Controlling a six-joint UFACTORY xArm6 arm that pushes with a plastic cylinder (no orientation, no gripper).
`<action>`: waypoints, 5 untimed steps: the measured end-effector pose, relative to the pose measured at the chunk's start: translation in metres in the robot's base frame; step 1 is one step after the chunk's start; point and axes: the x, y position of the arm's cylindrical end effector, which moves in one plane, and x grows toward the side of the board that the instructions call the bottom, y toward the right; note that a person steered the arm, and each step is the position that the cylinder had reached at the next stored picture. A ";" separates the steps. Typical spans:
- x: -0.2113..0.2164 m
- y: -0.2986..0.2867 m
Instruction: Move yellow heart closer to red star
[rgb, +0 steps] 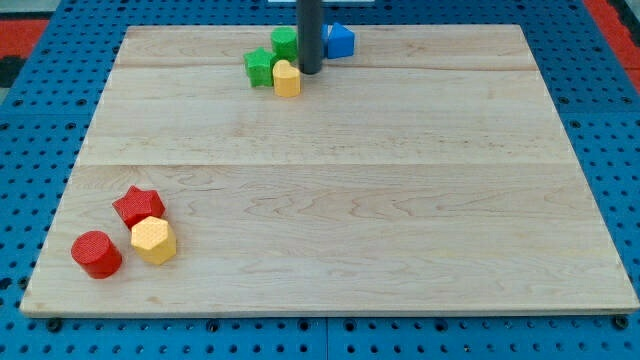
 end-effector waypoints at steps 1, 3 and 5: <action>0.072 -0.045; 0.185 -0.149; 0.199 -0.155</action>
